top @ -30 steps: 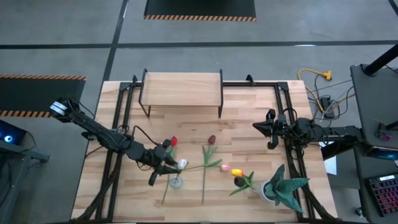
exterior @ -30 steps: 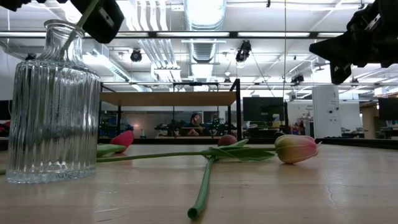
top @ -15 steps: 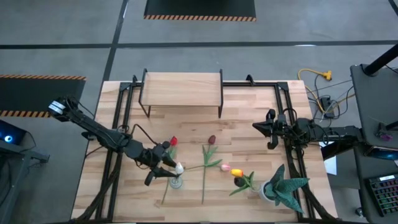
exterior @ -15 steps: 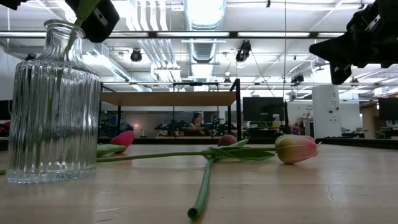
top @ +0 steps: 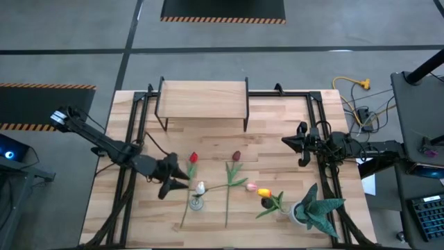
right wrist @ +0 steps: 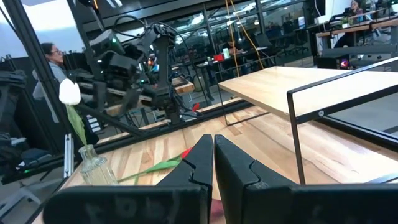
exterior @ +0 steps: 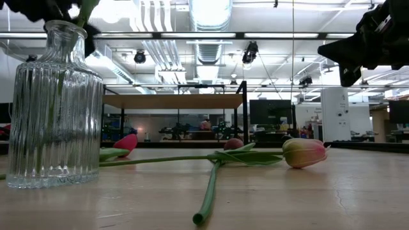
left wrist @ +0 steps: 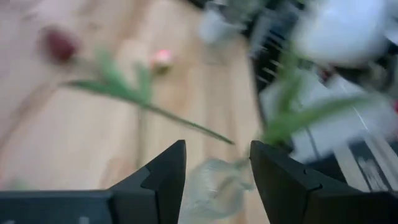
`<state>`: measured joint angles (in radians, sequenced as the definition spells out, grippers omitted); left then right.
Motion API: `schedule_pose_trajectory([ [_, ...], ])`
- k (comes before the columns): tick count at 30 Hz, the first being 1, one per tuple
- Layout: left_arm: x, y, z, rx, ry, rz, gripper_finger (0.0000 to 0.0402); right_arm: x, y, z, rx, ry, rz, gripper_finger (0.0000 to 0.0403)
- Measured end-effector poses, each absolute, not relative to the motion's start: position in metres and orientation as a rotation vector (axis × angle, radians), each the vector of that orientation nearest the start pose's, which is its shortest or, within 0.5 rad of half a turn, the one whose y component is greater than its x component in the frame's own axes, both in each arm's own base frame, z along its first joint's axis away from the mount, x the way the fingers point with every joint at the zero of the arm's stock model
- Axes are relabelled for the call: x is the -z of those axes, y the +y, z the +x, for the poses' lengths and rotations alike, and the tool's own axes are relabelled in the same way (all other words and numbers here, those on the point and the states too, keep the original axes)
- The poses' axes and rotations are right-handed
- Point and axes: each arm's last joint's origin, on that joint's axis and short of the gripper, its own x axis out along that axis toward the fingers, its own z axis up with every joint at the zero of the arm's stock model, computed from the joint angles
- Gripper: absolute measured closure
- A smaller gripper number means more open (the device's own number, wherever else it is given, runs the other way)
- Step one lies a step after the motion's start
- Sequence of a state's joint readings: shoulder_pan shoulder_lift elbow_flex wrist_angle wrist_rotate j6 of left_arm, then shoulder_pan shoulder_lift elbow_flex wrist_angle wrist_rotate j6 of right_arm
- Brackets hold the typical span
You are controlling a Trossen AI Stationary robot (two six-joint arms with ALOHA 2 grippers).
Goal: Pick and place flowers into a vace then onto a shelf
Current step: Put the red flower into the left transparent vase
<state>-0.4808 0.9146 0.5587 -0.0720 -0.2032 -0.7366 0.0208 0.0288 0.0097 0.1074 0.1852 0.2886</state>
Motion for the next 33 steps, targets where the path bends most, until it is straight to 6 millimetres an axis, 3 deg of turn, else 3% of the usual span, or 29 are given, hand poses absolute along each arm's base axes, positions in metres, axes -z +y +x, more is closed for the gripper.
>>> schedule_pose_trajectory([
  [6,-0.229,-0.075,0.175,-0.281,0.472,-0.771,0.0239,-0.175,-0.003,0.098,0.150,-0.111,0.297,0.0394],
  [10,-0.217,-0.071,0.180,-0.424,0.484,-0.904,0.0239,-0.175,-0.003,0.098,0.150,-0.111,0.297,0.0394],
  [23,-0.174,-0.077,0.201,-0.649,0.592,-1.118,0.0239,-0.175,-0.003,0.098,0.150,-0.112,0.297,0.0394],
  [33,-0.157,-0.088,0.224,-0.706,0.680,-1.063,0.0259,-0.175,-0.003,0.098,0.150,-0.112,0.297,0.0394],
])
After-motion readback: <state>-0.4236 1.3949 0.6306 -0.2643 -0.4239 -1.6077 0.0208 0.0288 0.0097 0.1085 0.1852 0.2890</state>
